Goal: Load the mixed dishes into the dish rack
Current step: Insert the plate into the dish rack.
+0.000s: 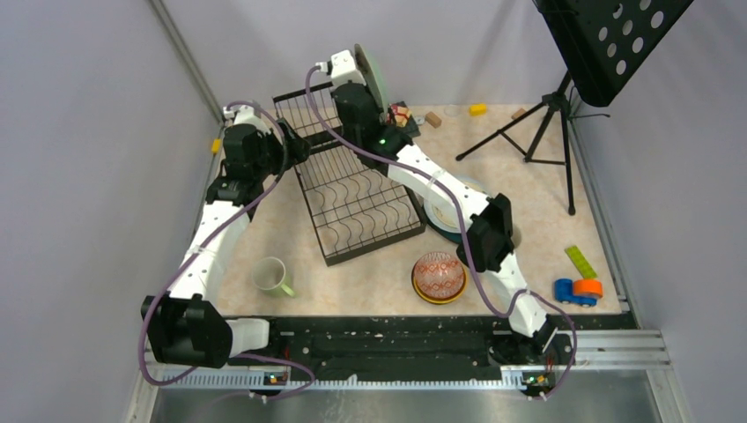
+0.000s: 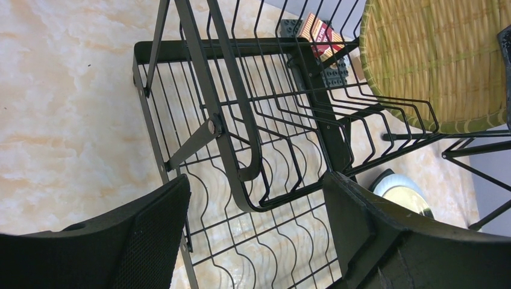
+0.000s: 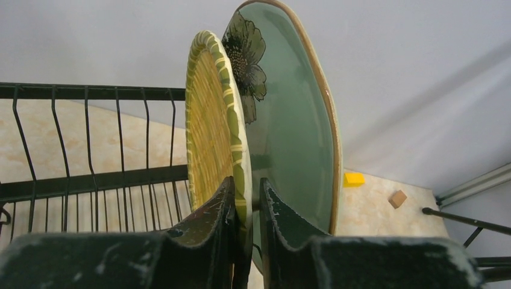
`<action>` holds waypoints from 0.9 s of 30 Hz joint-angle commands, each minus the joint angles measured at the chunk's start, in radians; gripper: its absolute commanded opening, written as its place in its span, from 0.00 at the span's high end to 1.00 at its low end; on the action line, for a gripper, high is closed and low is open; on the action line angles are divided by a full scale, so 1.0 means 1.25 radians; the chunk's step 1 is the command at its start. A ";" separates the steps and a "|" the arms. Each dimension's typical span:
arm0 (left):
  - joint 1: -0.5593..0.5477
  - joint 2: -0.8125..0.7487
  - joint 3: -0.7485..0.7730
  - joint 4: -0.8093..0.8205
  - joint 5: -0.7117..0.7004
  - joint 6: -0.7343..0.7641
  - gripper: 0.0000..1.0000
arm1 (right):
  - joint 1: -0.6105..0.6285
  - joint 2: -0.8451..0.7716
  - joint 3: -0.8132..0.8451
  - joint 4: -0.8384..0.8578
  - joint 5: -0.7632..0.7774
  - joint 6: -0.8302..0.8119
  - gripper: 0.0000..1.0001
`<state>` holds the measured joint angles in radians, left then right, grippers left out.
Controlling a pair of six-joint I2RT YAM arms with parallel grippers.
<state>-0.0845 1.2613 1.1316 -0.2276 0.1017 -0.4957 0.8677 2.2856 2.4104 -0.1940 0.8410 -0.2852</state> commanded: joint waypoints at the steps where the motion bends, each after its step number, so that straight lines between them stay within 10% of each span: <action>1: 0.005 -0.003 0.031 0.024 0.011 0.000 0.16 | -0.014 0.008 0.046 0.006 -0.011 0.033 0.80; 27: 0.006 -0.011 0.032 0.016 0.009 0.004 0.12 | -0.023 -0.065 0.050 -0.026 -0.089 0.056 0.57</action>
<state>-0.0834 1.2613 1.1316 -0.2306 0.1143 -0.4953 0.8478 2.2848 2.4115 -0.2333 0.7486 -0.2302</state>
